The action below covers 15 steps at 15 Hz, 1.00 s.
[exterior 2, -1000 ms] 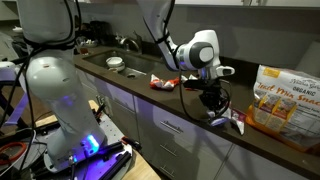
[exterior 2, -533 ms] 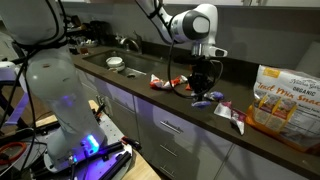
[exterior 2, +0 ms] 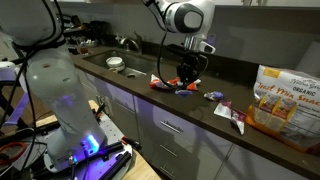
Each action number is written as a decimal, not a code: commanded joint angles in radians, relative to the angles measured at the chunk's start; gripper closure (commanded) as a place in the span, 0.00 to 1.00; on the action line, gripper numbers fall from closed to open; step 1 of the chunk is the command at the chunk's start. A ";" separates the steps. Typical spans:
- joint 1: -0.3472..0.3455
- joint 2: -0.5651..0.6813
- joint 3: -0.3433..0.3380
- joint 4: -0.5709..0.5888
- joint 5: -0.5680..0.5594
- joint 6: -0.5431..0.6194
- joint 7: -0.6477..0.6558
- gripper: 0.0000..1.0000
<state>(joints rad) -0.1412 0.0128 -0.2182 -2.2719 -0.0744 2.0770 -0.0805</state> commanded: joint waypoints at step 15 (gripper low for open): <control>-0.020 -0.008 0.032 -0.140 0.106 0.473 -0.182 0.23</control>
<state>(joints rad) -0.1428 0.0281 -0.1877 -2.4102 0.0569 2.5350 -0.2484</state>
